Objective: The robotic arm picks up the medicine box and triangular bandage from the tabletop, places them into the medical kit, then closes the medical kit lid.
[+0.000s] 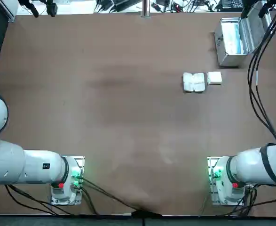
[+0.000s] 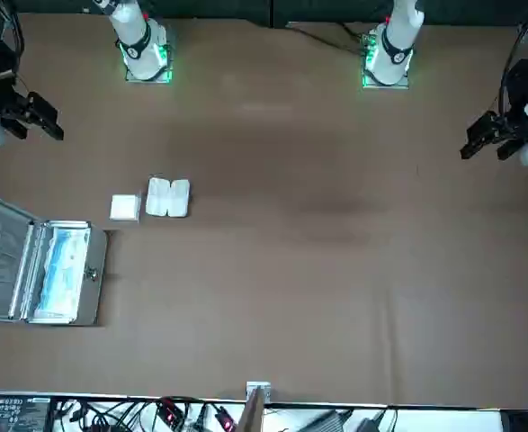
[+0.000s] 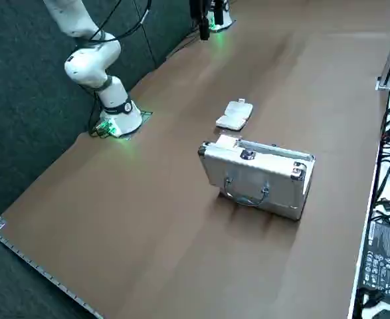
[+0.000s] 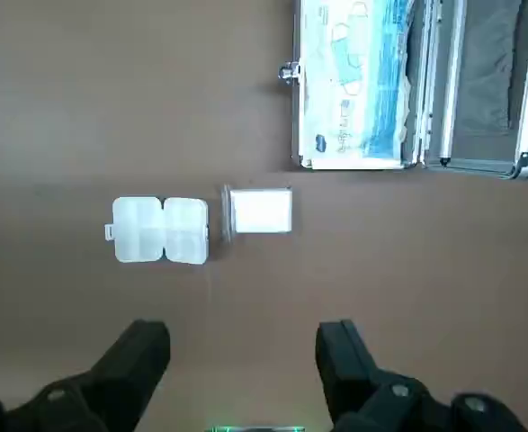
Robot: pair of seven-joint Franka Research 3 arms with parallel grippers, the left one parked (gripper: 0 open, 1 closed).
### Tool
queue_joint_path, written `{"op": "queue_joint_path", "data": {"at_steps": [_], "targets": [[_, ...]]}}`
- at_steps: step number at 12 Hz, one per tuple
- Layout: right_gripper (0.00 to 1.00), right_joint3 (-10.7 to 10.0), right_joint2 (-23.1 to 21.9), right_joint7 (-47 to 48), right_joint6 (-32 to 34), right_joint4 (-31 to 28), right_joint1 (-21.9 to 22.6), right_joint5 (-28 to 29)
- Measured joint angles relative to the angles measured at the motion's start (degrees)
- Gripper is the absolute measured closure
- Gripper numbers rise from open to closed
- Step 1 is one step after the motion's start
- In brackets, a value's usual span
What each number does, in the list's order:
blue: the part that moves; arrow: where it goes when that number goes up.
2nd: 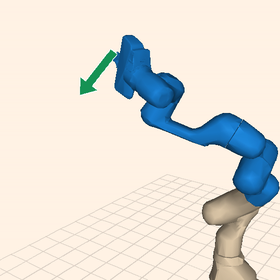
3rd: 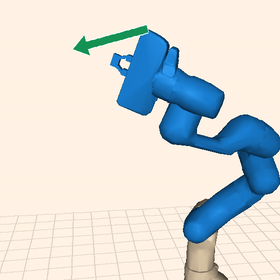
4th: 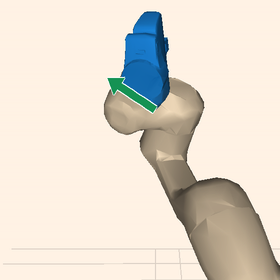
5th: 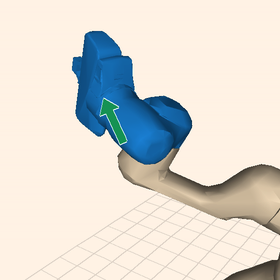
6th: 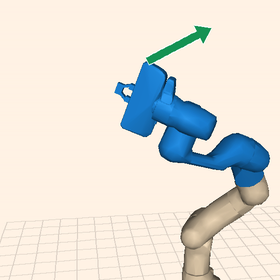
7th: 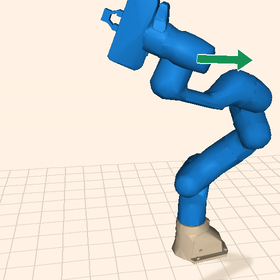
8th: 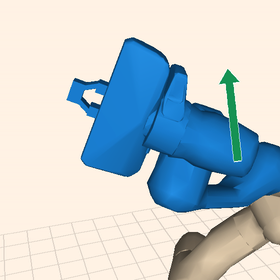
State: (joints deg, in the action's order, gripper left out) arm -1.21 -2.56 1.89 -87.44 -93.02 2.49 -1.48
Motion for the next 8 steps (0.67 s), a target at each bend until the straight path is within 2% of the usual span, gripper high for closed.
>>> {"op": "queue_joint_path", "data": {"at_steps": [5, 8], "targets": [[0.0, 0.5, 0.1, 0.0, 0.1, 0.0, 0.2, 0.1], [0.0, 0.8, 0.9, 0.3, 0.2, 0.1, 2.2, 0.1]]}}
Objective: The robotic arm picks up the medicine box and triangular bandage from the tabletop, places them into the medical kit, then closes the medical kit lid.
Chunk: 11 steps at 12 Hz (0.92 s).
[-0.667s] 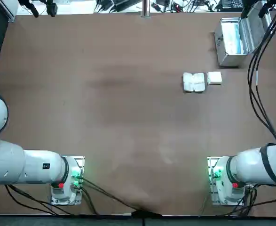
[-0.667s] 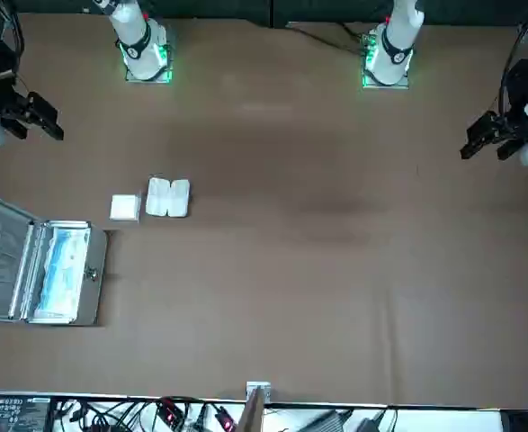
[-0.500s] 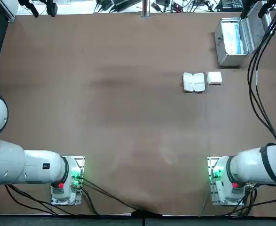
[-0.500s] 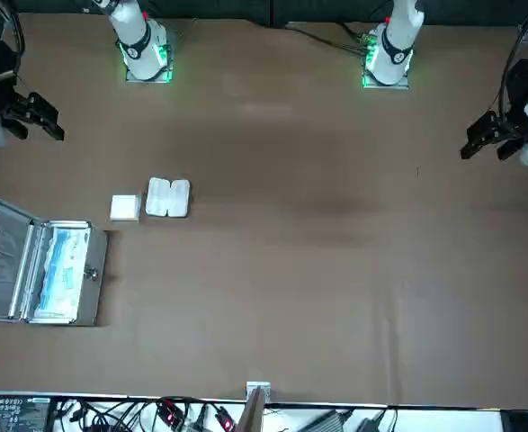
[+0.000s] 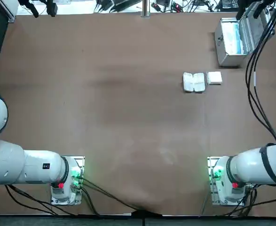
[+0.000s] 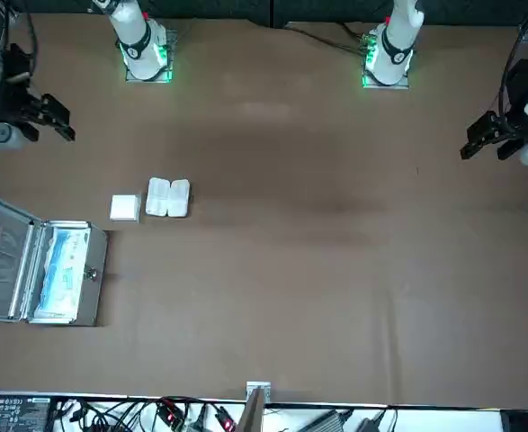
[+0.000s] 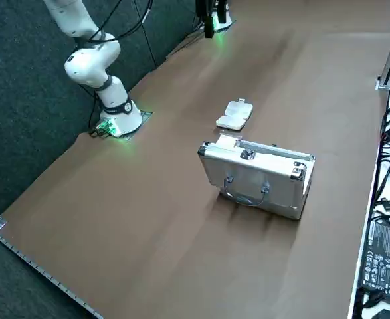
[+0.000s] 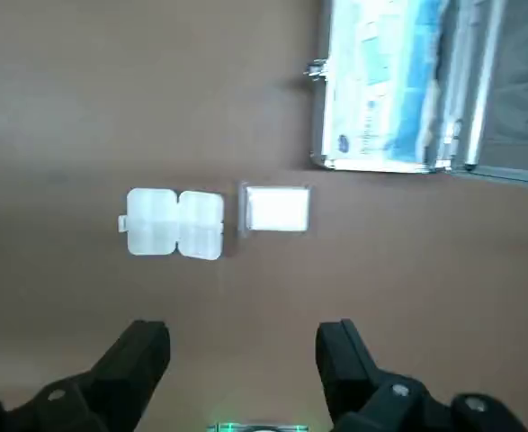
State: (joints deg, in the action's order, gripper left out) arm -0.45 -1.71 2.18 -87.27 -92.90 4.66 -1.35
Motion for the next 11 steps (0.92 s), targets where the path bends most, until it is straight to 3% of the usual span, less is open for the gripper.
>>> {"op": "queue_joint_path", "data": {"at_steps": [4, 11], "targets": [[0.0, 0.3, 2.9, 2.5, 0.1, -0.4, 7.0, 0.3], [0.0, 0.5, 12.5, 21.8, -6.5, -0.9, 19.9, 0.1]]}}
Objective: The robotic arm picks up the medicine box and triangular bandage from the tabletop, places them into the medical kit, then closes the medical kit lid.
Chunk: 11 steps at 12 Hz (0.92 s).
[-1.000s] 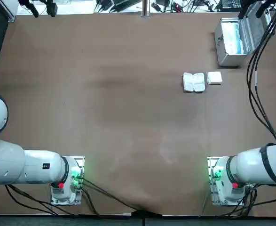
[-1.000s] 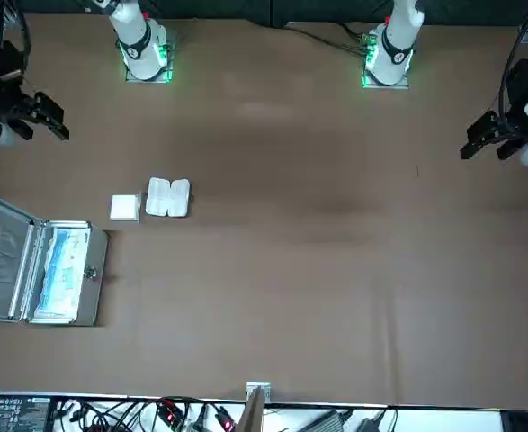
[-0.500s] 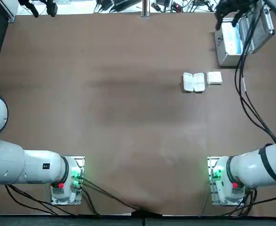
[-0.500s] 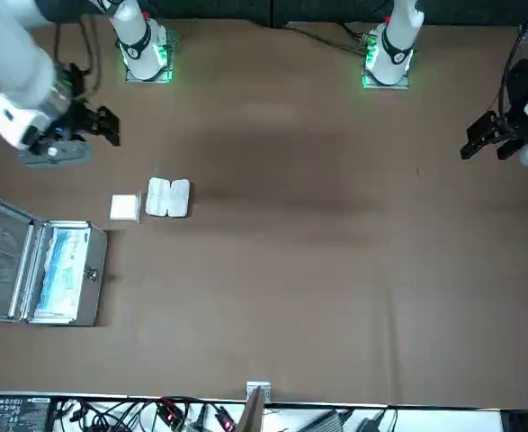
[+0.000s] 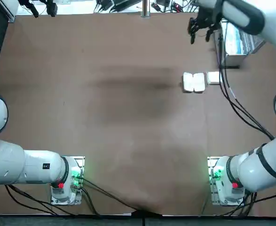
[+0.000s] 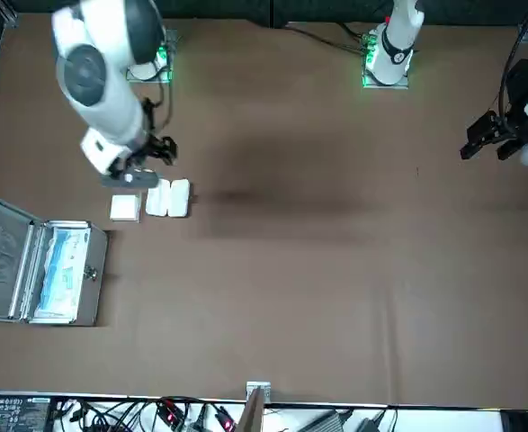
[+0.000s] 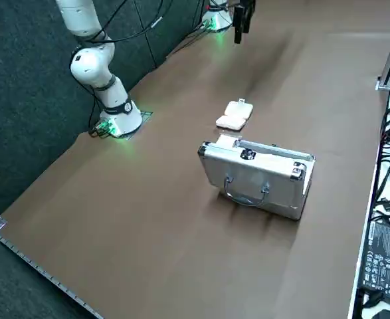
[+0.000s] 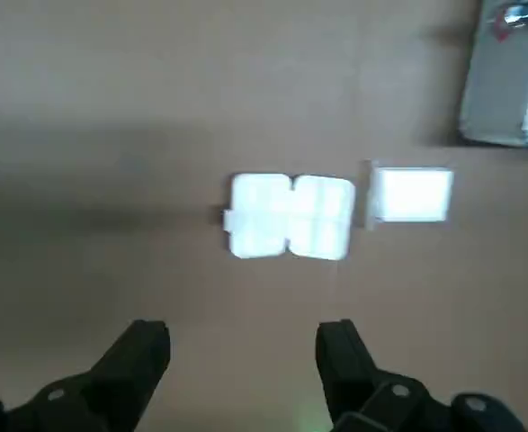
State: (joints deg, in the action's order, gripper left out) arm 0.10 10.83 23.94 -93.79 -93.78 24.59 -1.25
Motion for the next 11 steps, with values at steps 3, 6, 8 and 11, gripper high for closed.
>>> {"op": "queue_joint_path", "data": {"at_steps": [3, 6, 8, 11], "targets": [[0.0, 0.0, 4.5, 7.9, -4.5, 0.1, 3.8, -1.2], [0.02, 0.0, 10.6, 18.0, -9.6, 0.1, 6.8, -5.7], [0.08, 0.0, 14.1, 22.4, -11.6, 0.1, 7.5, -7.3], [0.16, 0.0, 19.0, 26.9, -13.6, 0.3, 8.5, -10.5]]}}
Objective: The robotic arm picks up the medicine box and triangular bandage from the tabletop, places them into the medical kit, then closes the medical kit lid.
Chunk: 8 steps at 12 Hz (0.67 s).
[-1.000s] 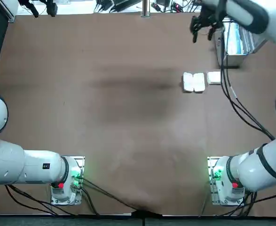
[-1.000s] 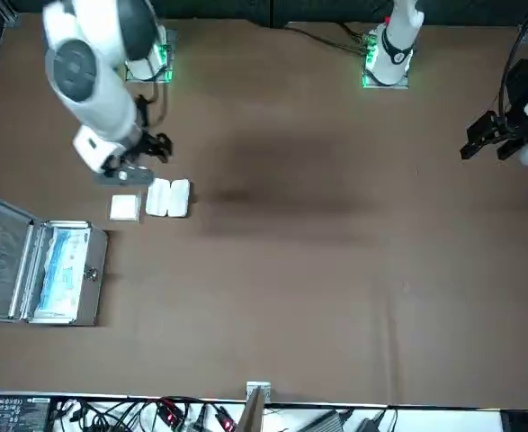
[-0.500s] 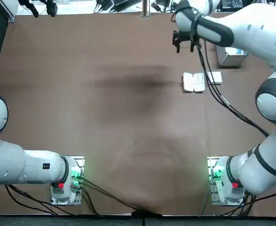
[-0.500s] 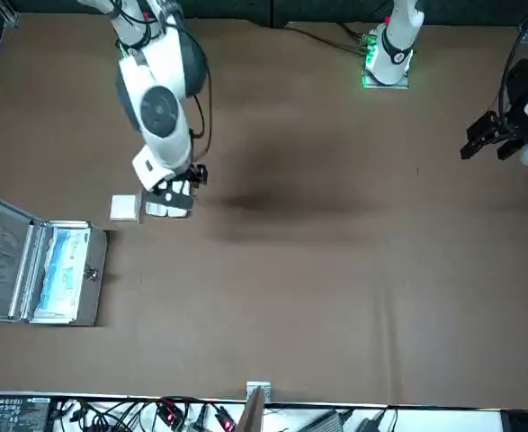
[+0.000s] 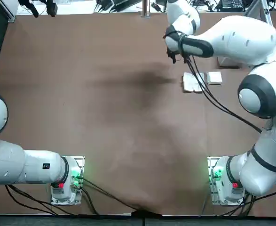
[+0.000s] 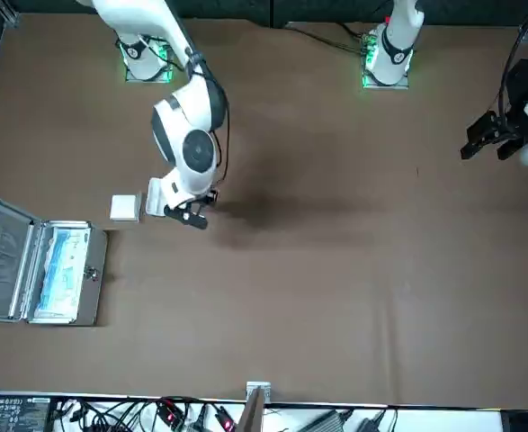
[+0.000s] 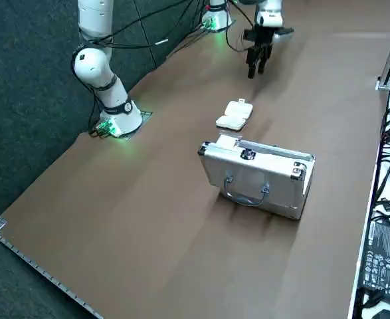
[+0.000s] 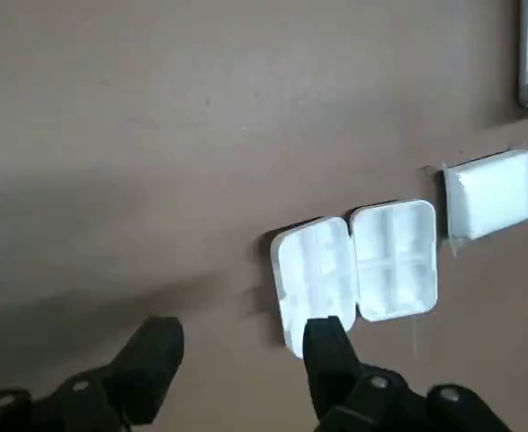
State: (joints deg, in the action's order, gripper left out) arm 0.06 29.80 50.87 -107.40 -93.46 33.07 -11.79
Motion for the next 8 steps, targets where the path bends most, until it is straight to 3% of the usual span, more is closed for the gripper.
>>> {"op": "queue_joint_path", "data": {"at_steps": [4, 8], "targets": [[0.2, -0.2, 4.9, 3.1, -1.4, -0.2, 0.4, -1.8], [0.22, -0.5, 6.0, 3.5, -2.7, -2.9, 0.3, -1.9]]}}
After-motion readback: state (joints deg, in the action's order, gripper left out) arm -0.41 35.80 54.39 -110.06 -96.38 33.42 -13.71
